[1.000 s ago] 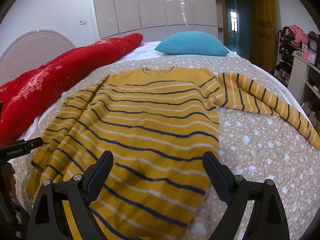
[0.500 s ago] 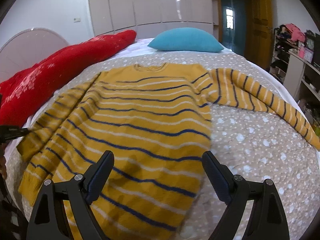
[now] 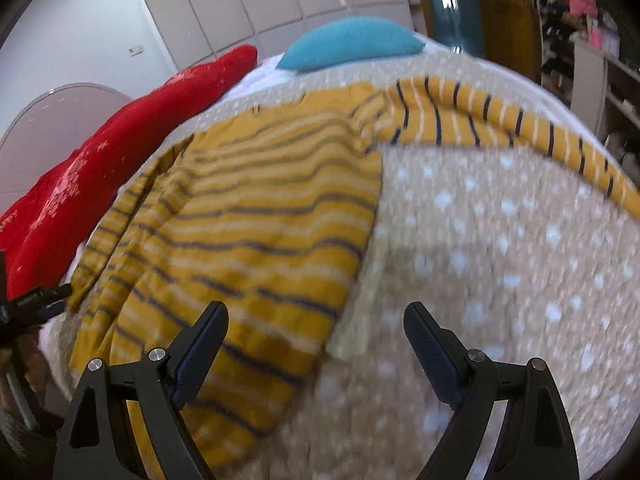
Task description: Fold small clothes
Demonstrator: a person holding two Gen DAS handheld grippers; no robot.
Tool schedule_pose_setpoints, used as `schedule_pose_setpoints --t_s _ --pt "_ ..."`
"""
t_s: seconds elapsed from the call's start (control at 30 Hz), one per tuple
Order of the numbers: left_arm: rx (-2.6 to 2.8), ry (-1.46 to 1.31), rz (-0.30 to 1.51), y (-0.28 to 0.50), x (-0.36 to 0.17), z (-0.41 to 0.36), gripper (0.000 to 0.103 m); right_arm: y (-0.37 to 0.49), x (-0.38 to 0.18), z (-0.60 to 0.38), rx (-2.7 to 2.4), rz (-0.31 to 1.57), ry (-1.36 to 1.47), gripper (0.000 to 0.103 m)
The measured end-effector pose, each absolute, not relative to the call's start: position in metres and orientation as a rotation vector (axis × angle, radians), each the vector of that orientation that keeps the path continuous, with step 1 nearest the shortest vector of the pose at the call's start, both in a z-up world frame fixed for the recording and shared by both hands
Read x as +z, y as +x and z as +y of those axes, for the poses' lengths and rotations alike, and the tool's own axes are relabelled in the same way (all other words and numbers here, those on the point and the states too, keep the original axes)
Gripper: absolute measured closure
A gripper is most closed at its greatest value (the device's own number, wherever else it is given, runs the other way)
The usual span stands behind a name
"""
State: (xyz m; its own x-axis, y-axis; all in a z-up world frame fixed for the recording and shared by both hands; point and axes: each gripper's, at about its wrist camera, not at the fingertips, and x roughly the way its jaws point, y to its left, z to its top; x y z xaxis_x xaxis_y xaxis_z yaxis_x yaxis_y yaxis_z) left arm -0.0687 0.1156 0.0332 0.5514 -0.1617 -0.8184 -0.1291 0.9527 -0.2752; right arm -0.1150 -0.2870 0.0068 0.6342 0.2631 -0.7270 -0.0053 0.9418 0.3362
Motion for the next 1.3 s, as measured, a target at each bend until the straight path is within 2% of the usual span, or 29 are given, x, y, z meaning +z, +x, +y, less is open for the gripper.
schedule_pose_setpoints --t_s 0.13,0.23,0.3,0.37,0.4,0.43,0.5,0.73,0.9,1.03,1.07,1.1,1.17,1.2,1.27,1.3 --pt "-0.082 -0.247 0.998 -0.073 0.026 0.076 0.027 -0.127 -0.005 -0.285 0.195 0.908 0.372 0.011" --pt "-0.107 -0.269 0.999 -0.076 0.024 0.063 0.027 -0.137 -0.008 -0.273 0.218 0.896 0.364 0.011" --pt "-0.09 -0.271 0.995 -0.081 0.022 0.056 0.044 -0.141 -0.011 -0.261 0.256 0.895 0.382 0.014" --pt "-0.025 -0.225 1.01 -0.079 0.02 0.053 0.091 -0.143 -0.014 -0.245 0.255 0.887 0.35 0.024" --pt "-0.038 -0.25 1.021 -0.079 0.023 0.057 0.095 -0.142 -0.013 -0.237 0.266 0.879 0.319 0.047" --pt "-0.034 -0.284 1.034 -0.082 0.027 0.06 0.095 -0.139 -0.014 -0.232 0.292 0.886 0.304 0.075" --pt "-0.008 -0.278 1.023 -0.088 0.039 0.063 0.095 -0.135 -0.014 -0.24 0.346 0.912 0.372 0.086" --pt "0.005 -0.249 0.973 -0.147 0.072 0.056 0.096 -0.179 0.01 -0.287 0.371 0.86 0.414 0.088" --pt "-0.017 -0.21 1.018 -0.183 0.052 0.042 0.095 -0.217 0.01 -0.3 0.357 0.878 0.379 0.088" --pt "-0.048 -0.221 1.04 -0.196 0.042 0.044 0.093 -0.229 0.004 -0.305 0.318 0.908 0.346 0.081" --pt "-0.057 -0.228 1.029 -0.197 0.046 0.045 0.087 -0.232 0.007 -0.313 0.313 0.887 0.357 0.081" --pt "-0.063 -0.228 1.012 -0.196 0.053 0.047 0.083 -0.234 0.01 -0.324 0.304 0.865 0.366 0.075" --pt "-0.048 -0.202 0.943 -0.194 0.072 0.047 0.063 -0.225 0.02 -0.347 0.225 0.825 0.375 0.066" --pt "-0.044 -0.183 0.901 -0.194 0.082 0.045 0.057 -0.216 0.025 -0.358 0.178 0.812 0.381 0.062" --pt "-0.046 -0.156 0.833 -0.194 0.096 0.04 0.037 -0.194 0.029 -0.388 0.09 0.791 0.406 0.059" --pt "-0.05 -0.144 0.805 -0.193 0.101 0.037 0.034 -0.184 0.029 -0.403 0.037 0.78 0.402 0.059"
